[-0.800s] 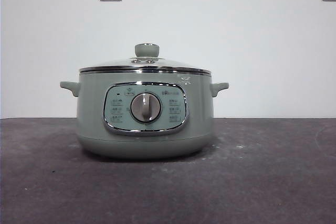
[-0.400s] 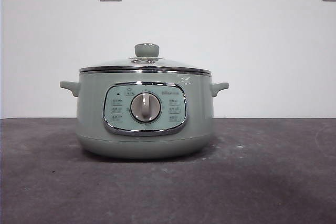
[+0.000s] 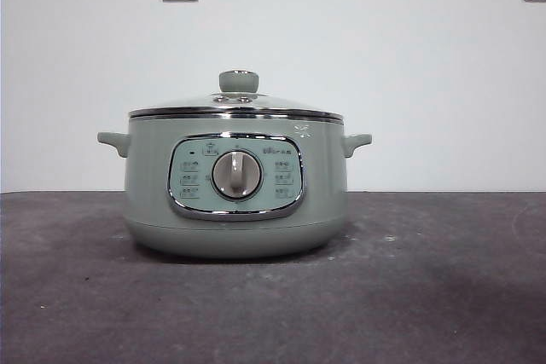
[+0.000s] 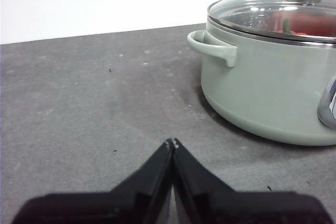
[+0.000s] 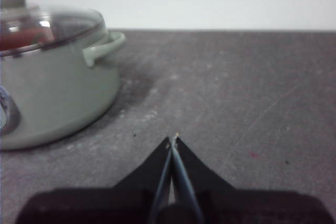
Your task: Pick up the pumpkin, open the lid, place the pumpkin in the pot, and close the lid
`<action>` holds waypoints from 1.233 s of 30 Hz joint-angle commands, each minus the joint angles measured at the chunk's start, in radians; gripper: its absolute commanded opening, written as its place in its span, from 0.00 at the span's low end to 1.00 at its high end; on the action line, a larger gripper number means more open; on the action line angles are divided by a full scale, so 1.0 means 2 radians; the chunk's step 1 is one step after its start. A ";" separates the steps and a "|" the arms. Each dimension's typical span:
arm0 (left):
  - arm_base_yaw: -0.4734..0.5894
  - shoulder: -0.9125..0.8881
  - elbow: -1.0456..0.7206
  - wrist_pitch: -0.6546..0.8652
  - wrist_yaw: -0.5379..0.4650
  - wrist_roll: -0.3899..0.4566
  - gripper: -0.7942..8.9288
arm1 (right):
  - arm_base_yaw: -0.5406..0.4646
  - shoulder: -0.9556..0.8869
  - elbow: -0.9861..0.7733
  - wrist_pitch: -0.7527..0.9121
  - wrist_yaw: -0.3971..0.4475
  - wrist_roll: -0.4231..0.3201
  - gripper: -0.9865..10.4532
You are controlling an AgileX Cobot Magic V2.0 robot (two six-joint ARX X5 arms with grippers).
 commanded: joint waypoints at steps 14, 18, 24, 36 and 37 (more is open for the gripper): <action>0.002 -0.002 -0.008 0.001 0.000 -0.004 0.08 | 0.000 0.003 -0.003 -0.014 0.001 0.010 0.09; 0.002 -0.002 -0.008 0.001 0.000 -0.004 0.08 | 0.000 0.003 -0.003 -0.014 0.001 0.010 0.09; 0.002 -0.002 -0.008 0.001 0.000 -0.004 0.08 | 0.000 0.003 -0.003 -0.014 0.001 0.010 0.09; 0.002 -0.002 -0.008 0.001 0.000 -0.004 0.08 | 0.000 0.003 -0.003 -0.014 0.001 0.010 0.09; 0.002 -0.002 -0.008 0.001 0.000 -0.004 0.08 | 0.000 0.003 -0.003 -0.014 0.001 0.010 0.09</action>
